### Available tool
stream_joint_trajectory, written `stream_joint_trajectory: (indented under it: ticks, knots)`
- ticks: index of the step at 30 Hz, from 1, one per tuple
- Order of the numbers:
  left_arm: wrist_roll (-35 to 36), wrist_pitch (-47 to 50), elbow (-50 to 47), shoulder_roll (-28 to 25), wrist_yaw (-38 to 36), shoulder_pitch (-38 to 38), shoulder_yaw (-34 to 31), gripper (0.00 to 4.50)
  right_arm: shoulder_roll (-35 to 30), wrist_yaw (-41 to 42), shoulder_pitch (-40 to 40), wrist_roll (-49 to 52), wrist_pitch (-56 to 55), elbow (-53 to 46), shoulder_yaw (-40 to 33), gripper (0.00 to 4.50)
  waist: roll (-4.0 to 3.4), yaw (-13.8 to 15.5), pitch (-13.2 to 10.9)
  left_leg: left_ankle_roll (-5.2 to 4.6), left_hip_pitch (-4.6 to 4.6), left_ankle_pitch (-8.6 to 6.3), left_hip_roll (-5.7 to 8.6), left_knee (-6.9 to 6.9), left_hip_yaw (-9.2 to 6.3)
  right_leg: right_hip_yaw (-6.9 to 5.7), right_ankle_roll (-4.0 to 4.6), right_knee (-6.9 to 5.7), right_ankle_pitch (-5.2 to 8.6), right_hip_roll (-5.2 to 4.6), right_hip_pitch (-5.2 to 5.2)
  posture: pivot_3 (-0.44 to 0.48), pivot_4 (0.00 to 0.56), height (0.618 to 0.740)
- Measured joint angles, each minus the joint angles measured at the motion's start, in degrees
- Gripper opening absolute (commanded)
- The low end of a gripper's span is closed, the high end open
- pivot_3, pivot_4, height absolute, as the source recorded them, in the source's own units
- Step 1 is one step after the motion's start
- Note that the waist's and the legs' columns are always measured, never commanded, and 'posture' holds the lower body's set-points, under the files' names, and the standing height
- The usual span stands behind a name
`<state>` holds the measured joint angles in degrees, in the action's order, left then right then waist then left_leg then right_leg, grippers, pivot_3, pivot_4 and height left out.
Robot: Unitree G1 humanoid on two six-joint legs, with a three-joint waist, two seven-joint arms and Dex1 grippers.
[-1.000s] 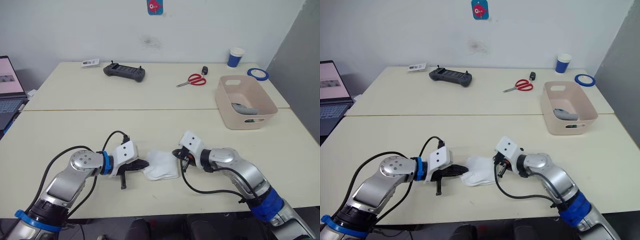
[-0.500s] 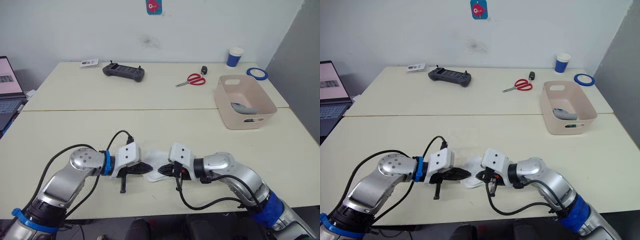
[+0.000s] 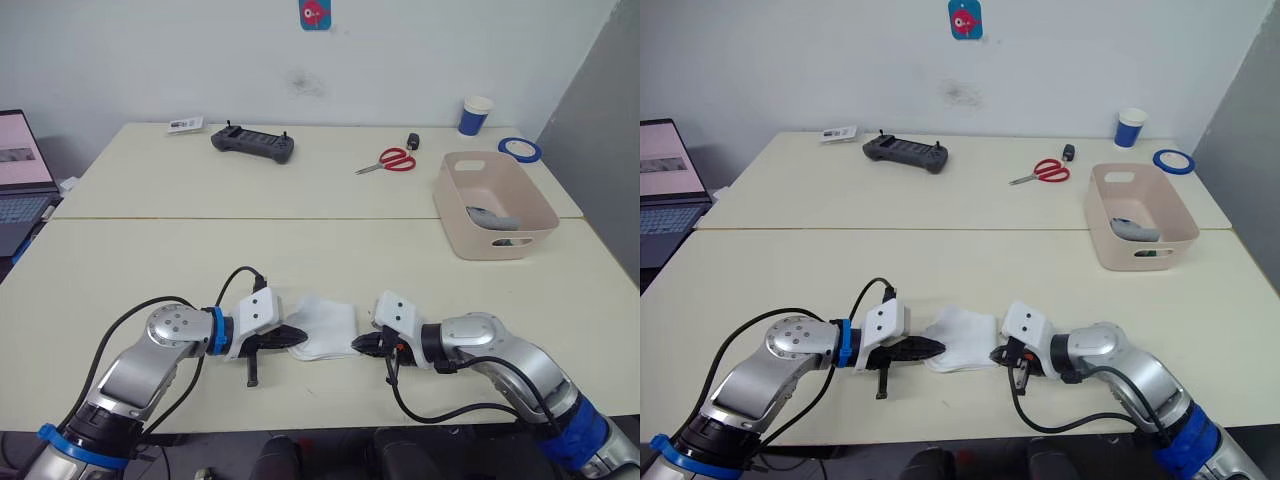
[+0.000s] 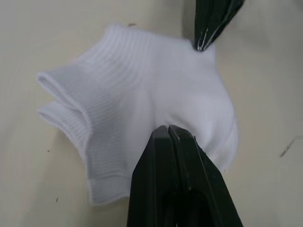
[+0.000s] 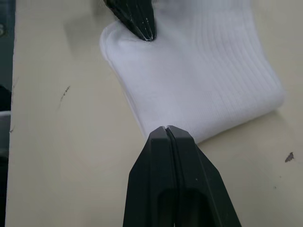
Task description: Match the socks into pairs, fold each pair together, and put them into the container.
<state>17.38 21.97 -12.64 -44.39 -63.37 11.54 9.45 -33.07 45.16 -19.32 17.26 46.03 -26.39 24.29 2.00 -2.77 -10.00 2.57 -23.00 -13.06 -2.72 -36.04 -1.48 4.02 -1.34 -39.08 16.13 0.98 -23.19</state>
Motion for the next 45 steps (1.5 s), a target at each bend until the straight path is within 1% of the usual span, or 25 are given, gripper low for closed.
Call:
stream_joint_trajectory:
  ticks: [2,4,7,9,11,13,15,21,26,29,32,33,35,38,41,43,45]
  knots:
    - [2.40,3.30,-1.32,-0.16,-0.13,1.08,-1.34,0.00,0.78,-0.13,-0.93,0.99,0.65,-1.02,-1.05,0.01,0.00,-0.04,0.00,0.00,0.01,0.00,-0.01,0.00,-0.02,-0.01,0.00,0.00,0.00,0.02,0.00,0.000,0.150,0.740]
    - [3.70,6.38,-1.39,-0.20,0.32,3.86,-2.14,0.00,3.17,-0.66,-3.34,1.11,1.21,-0.89,-1.12,0.01,0.00,-0.09,0.00,0.00,0.02,0.00,-0.01,0.00,-0.07,-0.05,0.00,-0.02,0.00,0.05,0.00,0.000,0.150,0.740]
    - [3.71,7.61,-1.11,0.25,1.44,6.14,-2.45,0.00,5.88,-1.92,-5.50,0.32,0.82,1.09,-0.40,0.01,0.00,-0.15,0.00,0.00,0.01,0.00,0.00,0.01,-0.03,-0.01,0.00,0.00,0.00,0.04,0.01,0.000,0.150,0.740]
    - [2.02,6.82,0.23,0.57,1.57,6.86,-1.22,0.00,7.77,-2.93,-6.90,-1.62,-0.25,4.99,1.17,0.01,0.00,-0.17,0.00,0.00,0.01,0.00,0.01,0.01,0.00,0.02,0.01,0.02,0.00,0.04,0.00,0.000,0.150,0.740]
    - [-1.55,3.68,2.81,0.60,1.42,6.92,1.73,0.00,9.93,-4.10,-7.90,-4.18,-2.38,10.15,3.14,0.01,-0.01,-0.19,0.00,0.00,-0.01,0.00,0.01,0.02,0.00,0.02,0.02,0.01,0.01,0.05,-0.04,0.000,0.150,0.740]
    - [-4.76,0.24,5.50,0.60,1.26,6.09,4.34,0.00,10.07,-4.17,-7.84,-6.18,-4.41,13.49,4.73,0.01,-0.01,-0.14,0.00,0.00,-0.02,0.00,0.00,0.04,0.00,0.01,0.06,0.02,0.03,0.04,-0.05,0.000,0.150,0.740]
    - [-5.62,-2.03,6.01,0.64,1.28,6.00,4.54,0.00,9.30,-3.87,-7.21,-6.95,-5.85,13.71,4.61,0.01,-0.03,-0.02,0.02,0.00,-0.01,0.00,-0.01,0.04,-0.01,0.00,0.08,0.02,0.05,0.04,-0.02,0.000,0.150,0.740]
    - [-6.03,-3.80,5.90,0.40,1.27,4.54,3.70,0.00,5.43,-2.24,-3.27,-6.84,-7.55,10.91,1.81,0.01,-0.02,0.08,0.02,0.00,0.04,0.00,-0.01,0.02,-0.01,0.00,0.05,-0.01,0.03,0.03,0.02,0.000,0.150,0.740]
    - [-1.45,0.99,2.76,-0.19,0.21,4.66,-0.01,0.00,7.40,-3.45,0.90,-0.59,-2.89,6.13,-6.48,0.01,-0.01,-0.03,0.01,0.00,0.03,0.00,-0.02,0.01,-0.02,0.00,0.04,-0.06,0.02,0.05,0.00,0.000,0.150,0.740]
    - [0.14,2.90,0.90,-0.17,0.29,6.02,-1.16,0.00,7.86,-5.09,2.39,1.48,0.16,4.30,-9.82,0.01,-0.02,-0.01,0.01,0.00,0.01,0.00,-0.01,0.01,-0.02,0.00,0.04,-0.03,0.02,0.04,0.01,0.000,0.150,0.740]
    - [-1.63,2.07,1.91,-0.16,0.32,5.94,-0.15,0.00,10.04,-7.36,4.09,5.06,6.38,2.89,-12.70,0.60,-0.02,-0.09,0.01,0.00,0.01,0.00,-0.01,0.04,-0.02,0.02,0.05,-0.03,0.03,0.05,-0.01,0.000,0.150,0.740]
    - [-2.36,1.51,2.58,-0.15,0.33,5.57,0.35,0.00,10.79,-7.96,4.59,6.75,8.29,1.86,-13.69,0.91,-0.02,-0.15,0.01,0.00,0.02,0.00,-0.02,0.05,-0.03,0.02,0.05,-0.03,0.03,0.06,-0.01,0.000,0.150,0.740]
    - [-4.35,-0.28,5.03,-0.12,0.25,4.54,1.70,0.00,11.10,-9.06,4.72,9.13,11.56,-0.72,-14.59,1.63,-0.03,-0.27,0.00,0.00,0.02,0.00,-0.03,0.05,-0.04,0.01,0.05,-0.03,0.03,0.07,-0.02,0.000,0.150,0.740]
    - [-5.39,-3.65,6.95,-0.08,0.19,4.11,2.10,0.00,11.10,-11.67,4.33,10.93,17.28,-2.78,-15.60,2.71,-0.02,-0.18,0.02,0.00,0.04,0.00,-0.02,0.05,-0.03,0.00,0.06,-0.03,0.03,0.04,0.01,0.000,0.150,0.740]
    - [-5.54,-5.24,7.97,-0.12,0.17,3.76,2.00,0.00,11.10,-13.28,2.75,13.30,26.42,-2.68,-15.89,3.76,-0.03,-0.29,0.02,0.00,0.06,0.00,-0.02,0.03,0.02,0.06,0.07,-0.03,0.00,0.03,0.01,0.000,0.150,0.740]
    - [-5.77,-6.47,8.11,-0.26,0.17,3.17,1.81,0.00,13.10,-14.71,1.60,14.40,31.12,-2.17,-16.38,4.48,-0.03,-0.42,0.05,0.00,0.09,0.00,-0.03,0.03,0.01,0.05,0.08,-0.04,-0.01,0.04,0.01,0.000,0.150,0.740]
    - [-5.84,-7.40,8.09,-0.34,0.28,2.34,1.34,0.00,15.54,-16.39,0.11,14.95,34.03,-1.75,-16.70,4.48,-0.07,-0.59,0.09,0.00,0.11,0.00,-0.05,0.06,-0.01,0.04,0.08,-0.07,0.00,0.07,0.02,0.000,0.150,0.740]
